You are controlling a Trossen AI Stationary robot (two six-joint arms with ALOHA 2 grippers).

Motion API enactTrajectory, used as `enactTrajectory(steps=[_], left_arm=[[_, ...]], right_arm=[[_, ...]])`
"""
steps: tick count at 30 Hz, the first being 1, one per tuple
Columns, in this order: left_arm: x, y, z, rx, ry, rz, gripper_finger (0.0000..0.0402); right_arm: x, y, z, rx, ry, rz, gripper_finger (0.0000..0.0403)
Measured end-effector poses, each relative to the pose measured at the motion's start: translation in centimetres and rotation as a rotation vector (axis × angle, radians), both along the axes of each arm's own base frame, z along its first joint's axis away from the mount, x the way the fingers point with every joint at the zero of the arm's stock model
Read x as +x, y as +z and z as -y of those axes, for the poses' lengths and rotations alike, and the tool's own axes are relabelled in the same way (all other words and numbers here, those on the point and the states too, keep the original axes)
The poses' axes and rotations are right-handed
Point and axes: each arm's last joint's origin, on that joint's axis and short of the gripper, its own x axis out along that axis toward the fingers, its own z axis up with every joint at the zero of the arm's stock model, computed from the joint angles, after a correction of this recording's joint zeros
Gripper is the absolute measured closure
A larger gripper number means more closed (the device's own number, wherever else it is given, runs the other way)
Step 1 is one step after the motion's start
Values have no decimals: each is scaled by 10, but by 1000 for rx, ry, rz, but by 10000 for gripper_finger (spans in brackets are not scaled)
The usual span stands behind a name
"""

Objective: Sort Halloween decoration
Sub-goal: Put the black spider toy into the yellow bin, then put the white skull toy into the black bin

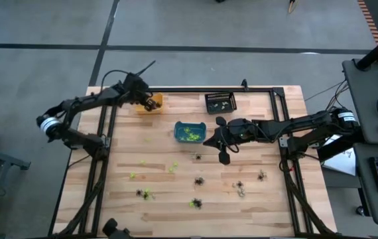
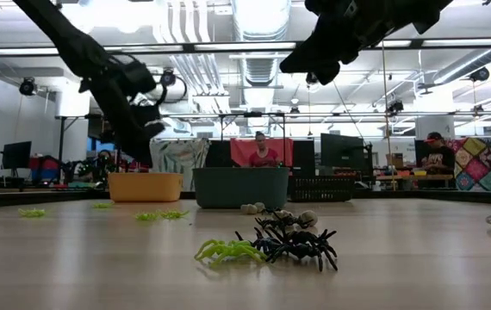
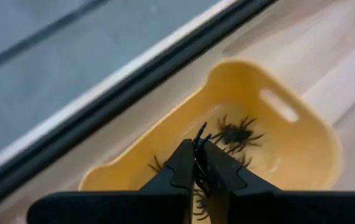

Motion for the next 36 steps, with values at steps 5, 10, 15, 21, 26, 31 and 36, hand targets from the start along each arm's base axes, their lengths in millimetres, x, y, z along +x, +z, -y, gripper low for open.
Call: enactTrajectory(steps=[5,10,15,21,26,31,36], left_arm=[[5,-17,-5,-47,0,-30,402],[5,-24,-7,-52,30,-67,390],[5,-24,-7,-50,32,-68,346],[6,-24,-7,-49,28,-68,299],[11,-18,0,-49,-8,-36,283],[18,1,13,10,-57,13,285],[24,30,33,107,-118,119,286]], right_arm=[[0,0,0,0,0,0,394],[0,0,0,0,0,-1,394],[0,0,0,18,-9,-2,394],[0,0,0,63,-31,-5,394],[0,-1,0,132,-63,-14,394],[-4,-7,-1,261,-116,-107,394],[-11,-16,-5,456,-111,-260,394]])
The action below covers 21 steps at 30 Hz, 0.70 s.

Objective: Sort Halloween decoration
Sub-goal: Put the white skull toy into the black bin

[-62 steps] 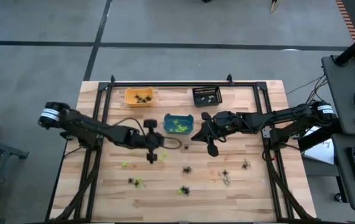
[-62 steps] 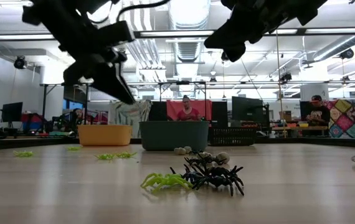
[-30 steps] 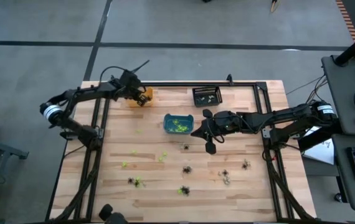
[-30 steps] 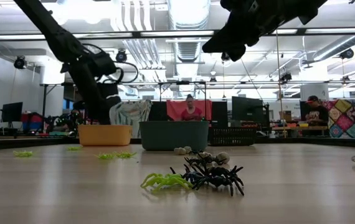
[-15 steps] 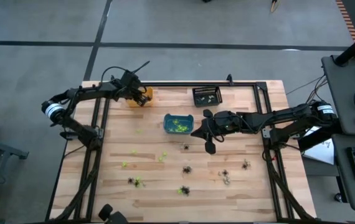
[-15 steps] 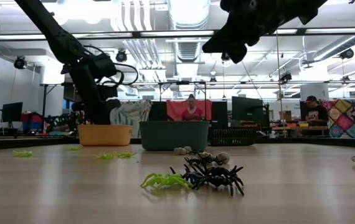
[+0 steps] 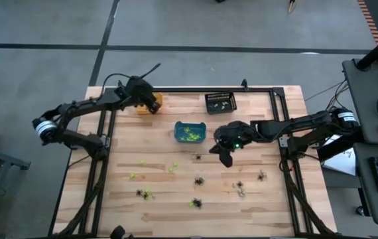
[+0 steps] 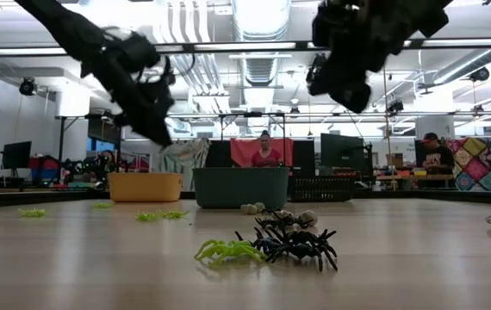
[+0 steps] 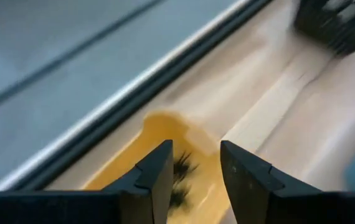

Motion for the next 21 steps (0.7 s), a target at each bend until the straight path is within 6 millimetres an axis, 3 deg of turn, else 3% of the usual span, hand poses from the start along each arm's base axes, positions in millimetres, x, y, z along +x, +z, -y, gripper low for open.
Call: enactTrajectory(steps=[10,15,21], left_arm=[[23,47,51,202,-231,229,286],[35,55,69,258,-326,294,286],[45,54,75,268,-361,320,286]], right_arm=[[-30,-27,-4,159,-217,-474,394],[-53,-35,-9,146,-382,-730,394],[-79,-39,-15,146,-546,-1017,394]])
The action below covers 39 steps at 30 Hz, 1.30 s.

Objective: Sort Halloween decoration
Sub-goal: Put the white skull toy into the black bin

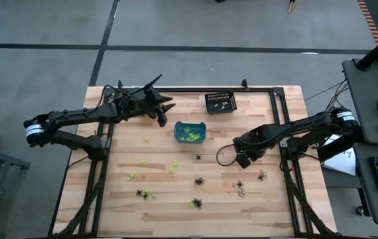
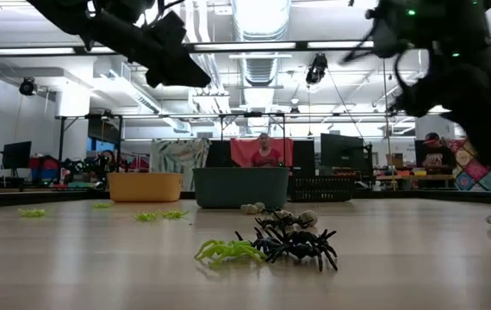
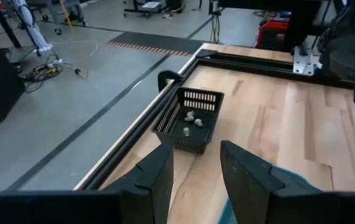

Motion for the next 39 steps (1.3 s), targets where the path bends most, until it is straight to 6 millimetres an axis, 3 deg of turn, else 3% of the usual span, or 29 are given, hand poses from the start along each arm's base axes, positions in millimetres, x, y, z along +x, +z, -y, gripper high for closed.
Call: enactTrajectory(steps=[14,31,39], left_arm=[[1,-2,0,0,-1,-10,286],[1,-1,0,0,0,-1,286],[1,-1,0,0,1,1,286]], right_arm=[[-20,-5,-46,50,-15,-130,394],[-33,-43,-44,38,-75,-120,364],[-32,-46,-44,41,-55,-86,364]])
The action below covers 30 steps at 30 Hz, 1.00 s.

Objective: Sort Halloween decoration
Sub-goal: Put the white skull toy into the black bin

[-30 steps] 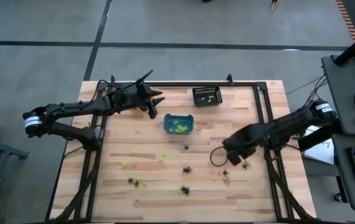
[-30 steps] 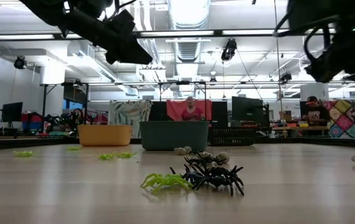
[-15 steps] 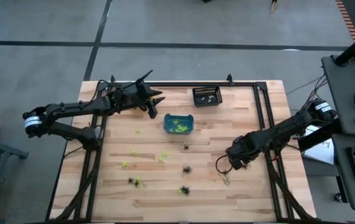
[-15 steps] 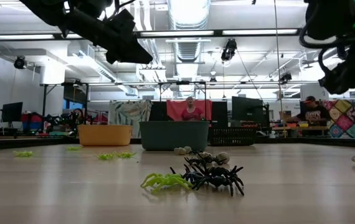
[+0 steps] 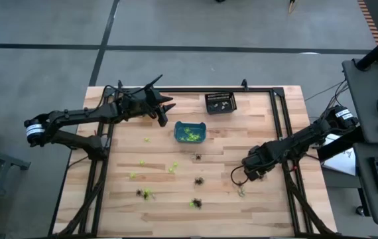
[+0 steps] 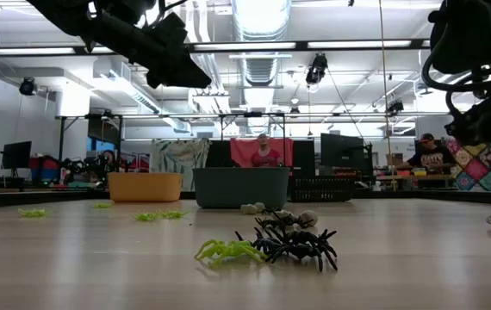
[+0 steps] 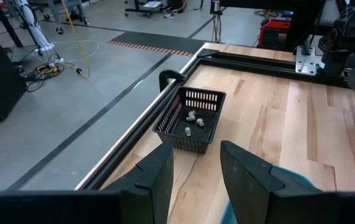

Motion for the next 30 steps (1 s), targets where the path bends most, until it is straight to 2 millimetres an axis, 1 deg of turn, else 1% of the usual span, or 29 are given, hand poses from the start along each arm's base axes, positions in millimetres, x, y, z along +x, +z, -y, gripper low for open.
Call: enactTrajectory(steps=[2,9,11,14,17,19,20,23,24,30], left_arm=[[0,1,0,2,0,6,286],[0,1,0,4,0,10,286],[0,1,0,5,0,11,286],[0,1,0,5,0,13,286],[0,1,0,5,0,13,286],[0,1,0,5,0,13,286],[0,1,0,5,0,13,286],[0,1,0,5,0,12,286],[0,1,0,5,0,12,286],[0,1,0,5,0,12,286]], right_arm=[[1,0,0,-20,2,11,364],[2,0,0,-8,15,24,364],[2,0,0,-15,46,35,364],[3,0,2,-68,107,62,364],[3,0,2,-58,174,71,364],[3,0,2,-53,180,72,364],[3,0,2,-55,160,70,364],[4,0,5,-85,-13,55,364],[4,0,6,-92,-41,54,364],[6,0,5,-79,-42,65,364]])
